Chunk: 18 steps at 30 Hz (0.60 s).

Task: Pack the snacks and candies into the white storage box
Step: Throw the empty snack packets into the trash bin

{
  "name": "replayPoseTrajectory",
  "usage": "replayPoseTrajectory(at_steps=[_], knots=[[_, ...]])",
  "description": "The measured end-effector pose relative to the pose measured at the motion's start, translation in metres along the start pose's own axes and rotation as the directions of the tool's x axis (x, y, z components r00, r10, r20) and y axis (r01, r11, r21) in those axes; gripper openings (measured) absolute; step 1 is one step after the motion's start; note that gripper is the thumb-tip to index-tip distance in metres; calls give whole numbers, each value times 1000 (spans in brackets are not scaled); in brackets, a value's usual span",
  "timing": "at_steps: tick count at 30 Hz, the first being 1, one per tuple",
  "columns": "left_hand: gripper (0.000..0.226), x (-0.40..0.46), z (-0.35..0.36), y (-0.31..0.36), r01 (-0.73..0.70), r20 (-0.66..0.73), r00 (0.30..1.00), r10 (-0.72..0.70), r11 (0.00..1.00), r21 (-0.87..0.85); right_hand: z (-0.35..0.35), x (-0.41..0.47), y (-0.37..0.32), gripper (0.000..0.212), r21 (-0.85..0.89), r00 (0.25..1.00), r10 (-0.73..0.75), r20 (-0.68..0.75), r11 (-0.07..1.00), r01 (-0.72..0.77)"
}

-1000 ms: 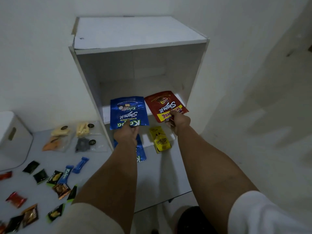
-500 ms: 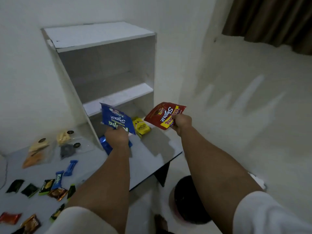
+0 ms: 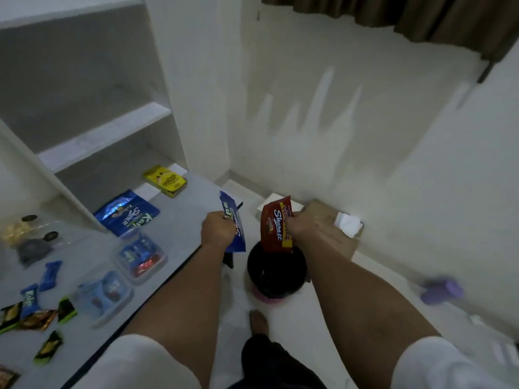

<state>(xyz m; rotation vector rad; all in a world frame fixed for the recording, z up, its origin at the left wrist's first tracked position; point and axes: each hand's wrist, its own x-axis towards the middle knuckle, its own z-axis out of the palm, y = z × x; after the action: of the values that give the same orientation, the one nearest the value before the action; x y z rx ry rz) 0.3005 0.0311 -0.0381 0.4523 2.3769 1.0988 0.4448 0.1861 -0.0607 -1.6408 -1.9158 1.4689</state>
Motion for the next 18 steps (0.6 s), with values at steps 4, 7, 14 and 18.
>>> replayPoseTrajectory(at_steps=[4,7,14,18], knots=[[35,-6,52,-14,54,147,987,-66,995,89,-13,-2,45,25,-42,998,54,-26,998,-55],[31,-4,89,-24,94,248,960,-132,982,162,-14,17,79,22,-96,993,115,-20,989,-117],[41,42,167,-37,134,316,924,-218,954,266,-14,100,138,27,-188,955,291,62,943,-275],[27,79,209,-35,188,354,884,-306,925,329,-11,148,145,23,-233,930,352,102,918,-322]])
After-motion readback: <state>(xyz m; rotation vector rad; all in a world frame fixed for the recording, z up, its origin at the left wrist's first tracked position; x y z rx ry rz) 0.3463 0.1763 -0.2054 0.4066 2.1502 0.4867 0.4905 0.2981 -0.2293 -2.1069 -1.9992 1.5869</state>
